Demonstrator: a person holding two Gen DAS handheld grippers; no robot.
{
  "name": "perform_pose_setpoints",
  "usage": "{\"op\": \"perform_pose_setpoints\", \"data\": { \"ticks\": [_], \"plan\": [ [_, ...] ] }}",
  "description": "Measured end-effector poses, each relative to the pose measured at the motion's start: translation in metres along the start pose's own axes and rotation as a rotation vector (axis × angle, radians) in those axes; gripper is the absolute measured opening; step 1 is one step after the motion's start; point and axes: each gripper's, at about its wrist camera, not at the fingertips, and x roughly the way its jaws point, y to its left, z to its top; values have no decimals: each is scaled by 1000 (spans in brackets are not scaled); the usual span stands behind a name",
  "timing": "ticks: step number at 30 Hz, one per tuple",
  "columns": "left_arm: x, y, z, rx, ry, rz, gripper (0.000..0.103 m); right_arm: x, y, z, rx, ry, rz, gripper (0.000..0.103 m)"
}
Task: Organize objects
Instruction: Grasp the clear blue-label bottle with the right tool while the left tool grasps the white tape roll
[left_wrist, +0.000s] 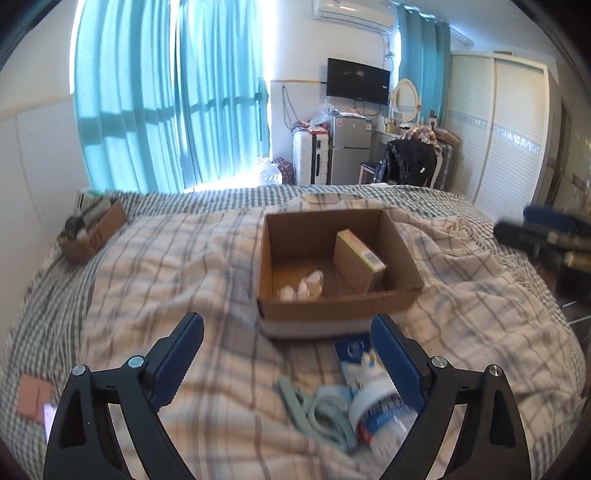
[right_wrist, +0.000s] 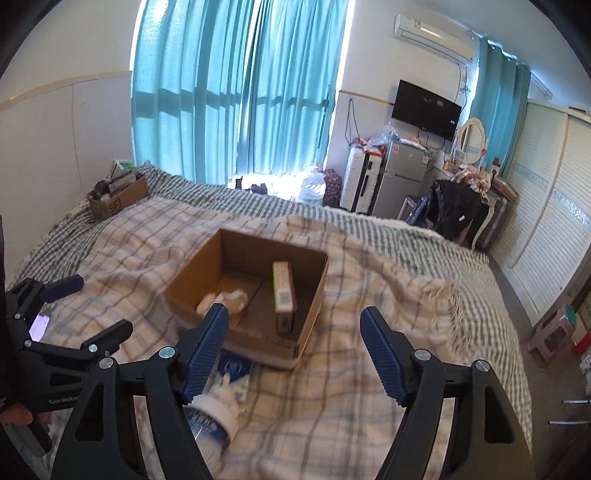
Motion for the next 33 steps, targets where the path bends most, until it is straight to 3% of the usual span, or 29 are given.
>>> {"op": "perform_pose_setpoints", "data": {
  "ticks": [7, 9, 16, 28, 29, 33],
  "plan": [
    [1, 8, -50, -7, 25, 9, 95, 28, 42, -69, -9, 136, 14, 74],
    [3, 12, -64, -3, 41, 41, 95, 40, 54, -83, -16, 172, 14, 74],
    [9, 26, -79, -33, 81, 60, 95, 69, 86, -127, -7, 316, 67, 74],
    [16, 34, -84, -64, 120, 69, 95, 85, 107, -151, -57, 388, 67, 74],
    [16, 33, -83, -61, 119, 69, 95, 82, 106, -151, -58, 382, 67, 65],
    [14, 27, -82, -66, 118, 62, 95, 53, 97, -141, -78, 311, 83, 64]
  ]
}}
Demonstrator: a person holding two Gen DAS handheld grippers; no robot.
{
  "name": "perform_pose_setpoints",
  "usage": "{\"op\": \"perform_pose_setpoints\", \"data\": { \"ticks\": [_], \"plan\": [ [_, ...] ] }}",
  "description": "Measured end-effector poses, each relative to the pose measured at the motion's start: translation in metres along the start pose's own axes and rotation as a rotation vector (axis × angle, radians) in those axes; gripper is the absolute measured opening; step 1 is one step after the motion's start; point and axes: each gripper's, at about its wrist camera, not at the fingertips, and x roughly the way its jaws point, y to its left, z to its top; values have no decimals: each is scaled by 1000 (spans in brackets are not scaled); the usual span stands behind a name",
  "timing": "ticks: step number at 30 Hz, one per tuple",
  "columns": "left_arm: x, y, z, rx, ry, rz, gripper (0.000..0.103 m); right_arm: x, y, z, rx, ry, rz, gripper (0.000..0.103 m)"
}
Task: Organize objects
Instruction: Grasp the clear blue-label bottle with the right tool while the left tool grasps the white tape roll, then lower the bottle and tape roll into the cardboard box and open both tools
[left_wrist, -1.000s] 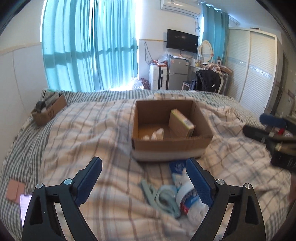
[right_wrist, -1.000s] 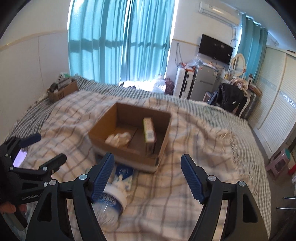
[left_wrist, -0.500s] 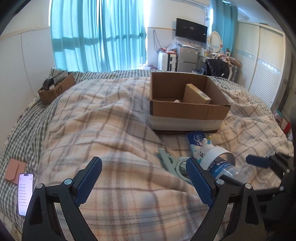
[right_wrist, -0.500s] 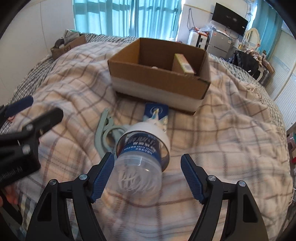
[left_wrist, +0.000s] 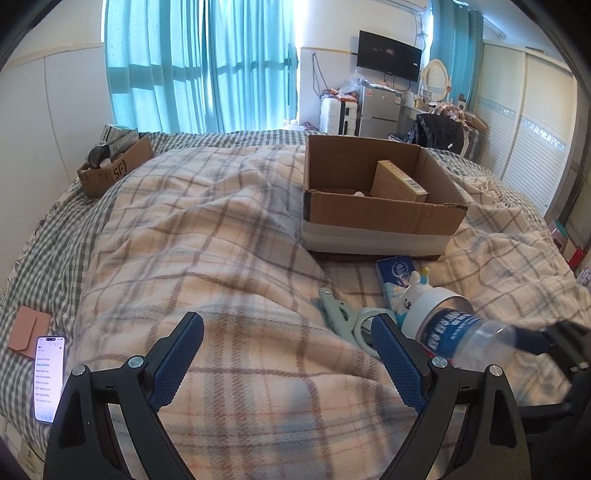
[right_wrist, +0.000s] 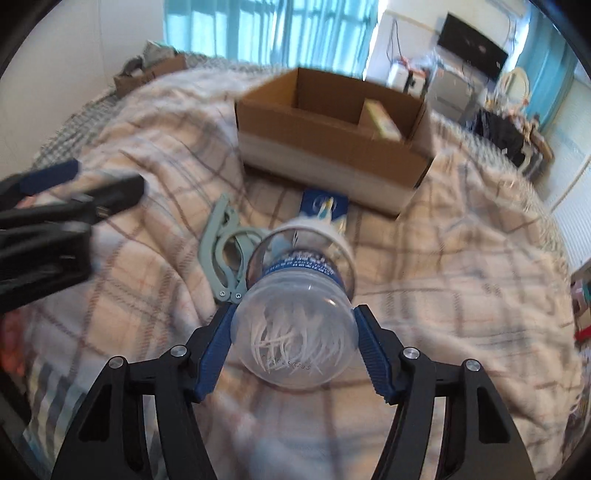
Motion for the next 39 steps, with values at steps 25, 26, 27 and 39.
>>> {"op": "perform_pose_setpoints", "data": {
  "ticks": [25, 26, 27, 39],
  "plan": [
    [96, -95, -8, 110, 261, -172, 9, -38, -118, 23, 174, -179, 32, 64],
    [94, -95, -8, 115, 254, -173, 6, -38, -118, 23, 176, -178, 31, 64],
    [87, -95, -8, 117, 231, -172, 6, -38, -117, 23, 176, -179, 27, 64],
    [2, -69, 28, 93, 47, -128, 3, -92, -108, 35, 155, -271, 0, 64]
  ]
}}
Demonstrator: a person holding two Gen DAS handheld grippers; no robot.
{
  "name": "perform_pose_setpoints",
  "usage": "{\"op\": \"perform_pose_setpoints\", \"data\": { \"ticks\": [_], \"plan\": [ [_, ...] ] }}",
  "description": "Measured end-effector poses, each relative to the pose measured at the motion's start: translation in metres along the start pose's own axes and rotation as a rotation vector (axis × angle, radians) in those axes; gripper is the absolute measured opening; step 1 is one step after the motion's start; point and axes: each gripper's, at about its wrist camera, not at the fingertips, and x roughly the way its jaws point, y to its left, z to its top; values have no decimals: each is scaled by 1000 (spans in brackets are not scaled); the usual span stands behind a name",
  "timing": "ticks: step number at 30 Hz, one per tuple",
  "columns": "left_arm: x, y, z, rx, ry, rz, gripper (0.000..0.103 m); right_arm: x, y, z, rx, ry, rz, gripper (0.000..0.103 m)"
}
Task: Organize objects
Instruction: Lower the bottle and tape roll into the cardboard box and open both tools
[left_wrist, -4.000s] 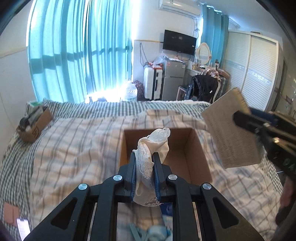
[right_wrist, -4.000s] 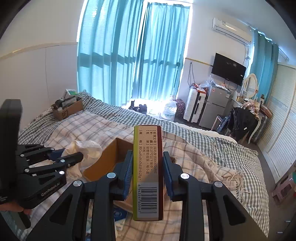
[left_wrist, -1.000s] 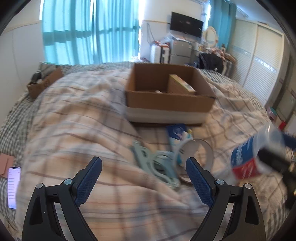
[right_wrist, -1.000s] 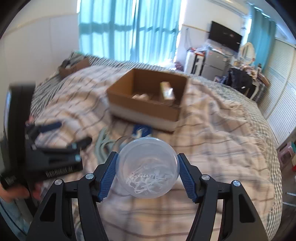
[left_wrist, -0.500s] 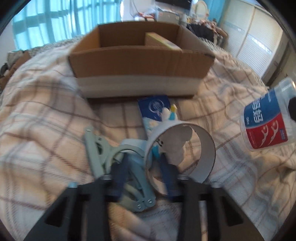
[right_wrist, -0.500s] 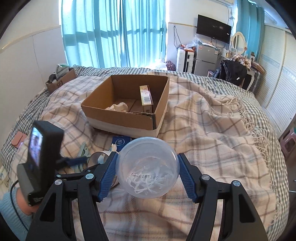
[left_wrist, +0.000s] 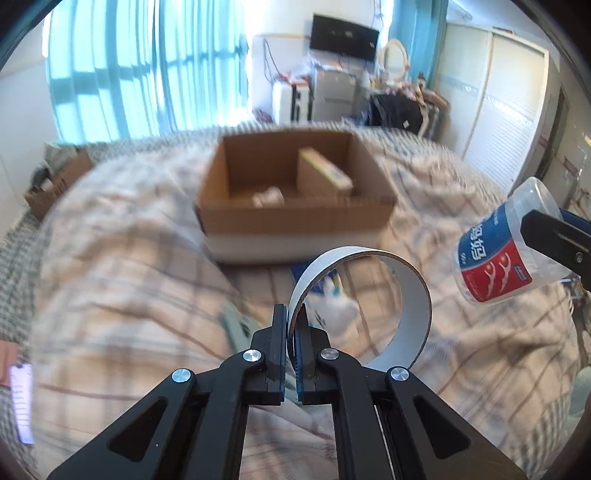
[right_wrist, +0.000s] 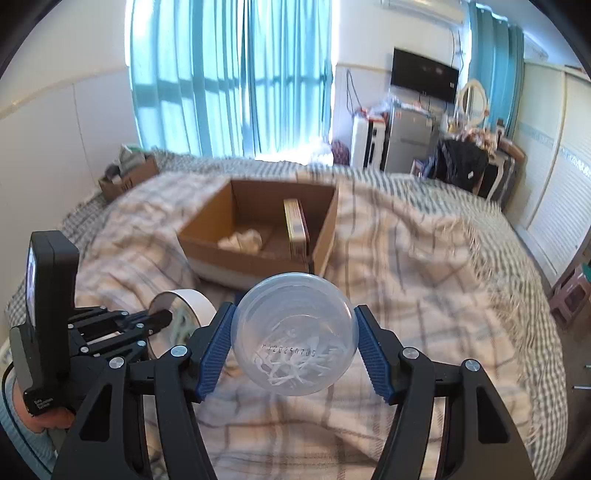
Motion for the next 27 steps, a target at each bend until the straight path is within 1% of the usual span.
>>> {"op": "perform_pose_setpoints", "data": {
  "ticks": [2, 6, 8, 11, 15, 19, 22, 24, 27],
  "plan": [
    [-15, 5, 13, -5, -34, 13, 3, -13, 4, 13, -15, -38, -3, 64],
    [-35, 16, 42, -11, -96, 40, 3, -24, 14, 41, -54, -78, -7, 64],
    [-38, 22, 58, -13, -120, 46, 3, -23, 18, 55, -71, -92, -11, 64],
    [-32, 29, 79, -10, -130, 53, 3, -16, 19, 80, -69, -106, 10, 64],
    [-11, 43, 106, -28, -118, 62, 3, 5, 17, 113, -58, -110, 30, 64],
    [22, 56, 133, -39, -93, 71, 3, 40, 13, 146, -53, -93, 33, 64],
    [47, 63, 149, -46, -72, 76, 3, 68, 12, 162, -47, -72, 49, 64],
    [67, 66, 158, -43, -57, 92, 3, 93, 11, 170, -36, -47, 79, 64],
    [91, 67, 160, -30, -37, 116, 3, 129, 11, 173, -25, -5, 107, 64]
  ]
}}
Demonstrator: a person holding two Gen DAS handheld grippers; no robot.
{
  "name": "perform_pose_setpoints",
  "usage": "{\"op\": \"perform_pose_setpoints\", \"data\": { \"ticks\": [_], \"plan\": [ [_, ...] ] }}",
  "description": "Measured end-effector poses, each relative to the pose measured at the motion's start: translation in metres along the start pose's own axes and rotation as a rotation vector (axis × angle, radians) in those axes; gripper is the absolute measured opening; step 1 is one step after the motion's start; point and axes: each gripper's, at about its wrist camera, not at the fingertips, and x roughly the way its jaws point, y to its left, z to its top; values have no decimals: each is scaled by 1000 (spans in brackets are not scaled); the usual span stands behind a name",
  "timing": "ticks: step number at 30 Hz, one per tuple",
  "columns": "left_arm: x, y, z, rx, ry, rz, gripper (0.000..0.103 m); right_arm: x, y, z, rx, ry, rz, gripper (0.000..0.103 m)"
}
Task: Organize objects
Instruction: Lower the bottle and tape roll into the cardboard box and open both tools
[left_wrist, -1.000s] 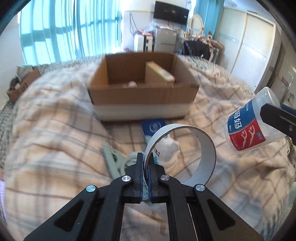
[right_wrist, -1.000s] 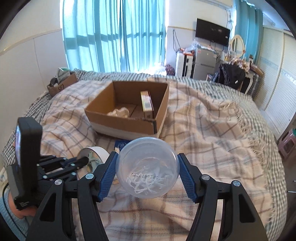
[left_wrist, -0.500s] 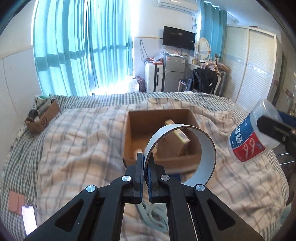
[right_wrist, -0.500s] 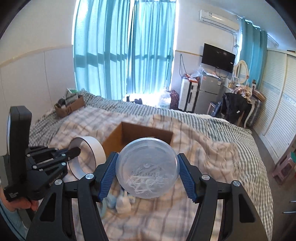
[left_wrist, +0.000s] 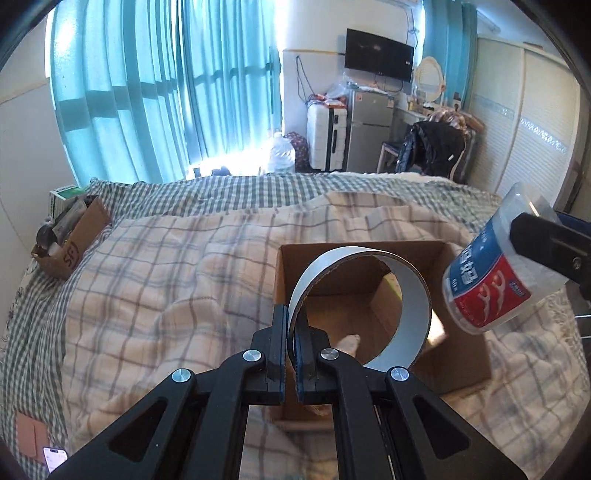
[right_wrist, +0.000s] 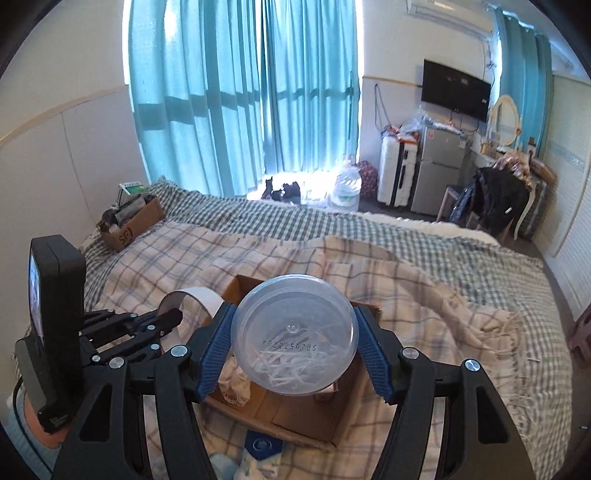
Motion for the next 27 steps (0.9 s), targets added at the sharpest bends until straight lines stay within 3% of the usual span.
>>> {"op": "perform_pose_setpoints", "data": {
  "ticks": [7, 13, 16, 18, 20, 25, 27],
  "plan": [
    [62, -2, -2, 10, 74, 13, 3, 78, -9, -14, 28, 112, 80, 64],
    [84, -8, -7, 14, 94, -18, 4, 104, -24, -29, 67, 126, 117, 65],
    [84, -11, -9, 12, 98, -42, 10, 104, -34, -28, 119, 124, 156, 66],
    [81, -14, -10, 15, 99, -37, 21, 98, -37, -27, 135, 108, 173, 69],
    [73, -16, -11, 19, 97, -32, 46, 89, -38, -25, 140, 94, 165, 72],
    [41, -15, -14, -8, 70, -14, 64, 49, -40, -17, 123, 53, 125, 72],
    [22, -14, -16, -5, 55, -2, 65, 25, -42, -16, 109, 36, 99, 72]
  ]
}}
